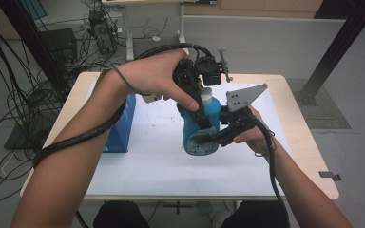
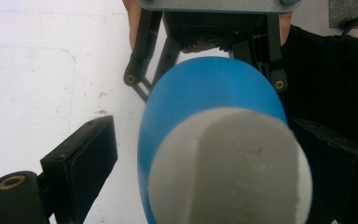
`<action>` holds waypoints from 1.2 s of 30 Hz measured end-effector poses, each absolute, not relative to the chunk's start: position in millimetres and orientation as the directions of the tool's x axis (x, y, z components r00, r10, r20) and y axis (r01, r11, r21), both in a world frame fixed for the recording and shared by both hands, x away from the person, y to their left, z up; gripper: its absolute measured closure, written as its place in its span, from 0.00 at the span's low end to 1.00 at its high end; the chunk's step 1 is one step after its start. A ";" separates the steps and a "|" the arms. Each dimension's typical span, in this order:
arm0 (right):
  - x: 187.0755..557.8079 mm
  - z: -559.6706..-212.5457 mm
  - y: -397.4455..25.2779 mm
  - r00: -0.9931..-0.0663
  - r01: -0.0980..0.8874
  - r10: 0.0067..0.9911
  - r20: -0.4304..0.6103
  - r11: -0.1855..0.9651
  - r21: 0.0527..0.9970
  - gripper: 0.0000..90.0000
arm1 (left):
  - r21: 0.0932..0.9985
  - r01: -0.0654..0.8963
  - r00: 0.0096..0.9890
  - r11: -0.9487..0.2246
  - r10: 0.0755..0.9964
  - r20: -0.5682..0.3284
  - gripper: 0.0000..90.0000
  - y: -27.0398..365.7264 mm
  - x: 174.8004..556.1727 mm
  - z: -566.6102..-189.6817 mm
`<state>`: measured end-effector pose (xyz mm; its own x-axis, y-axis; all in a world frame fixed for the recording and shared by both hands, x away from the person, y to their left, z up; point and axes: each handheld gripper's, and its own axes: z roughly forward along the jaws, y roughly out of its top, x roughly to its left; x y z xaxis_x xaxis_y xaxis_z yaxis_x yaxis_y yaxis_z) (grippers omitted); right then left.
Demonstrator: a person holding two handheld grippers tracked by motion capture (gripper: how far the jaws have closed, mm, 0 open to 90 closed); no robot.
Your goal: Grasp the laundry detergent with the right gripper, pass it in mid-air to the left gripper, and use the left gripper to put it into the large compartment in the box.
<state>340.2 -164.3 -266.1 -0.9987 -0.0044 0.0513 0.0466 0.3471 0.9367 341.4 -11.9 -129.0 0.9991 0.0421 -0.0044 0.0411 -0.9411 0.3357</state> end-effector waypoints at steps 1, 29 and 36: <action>340.2 -266.1 -164.3 -0.999 0.046 -0.003 0.051 0.347 0.937 0.49 | 0.339 0.046 0.999 -0.939 0.047 -0.006 0.11 -12.0 341.1 -129.2; 339.8 -265.1 -162.8 -0.999 0.048 -0.004 0.053 0.346 0.937 0.49 | 0.315 0.026 1.000 -0.949 0.024 -0.010 0.20 -14.3 339.8 -129.9; 339.5 -265.6 -162.6 -0.999 0.046 -0.007 0.051 0.349 0.936 0.49 | 0.315 0.030 1.000 -0.949 0.028 -0.010 0.26 -14.7 339.9 -128.7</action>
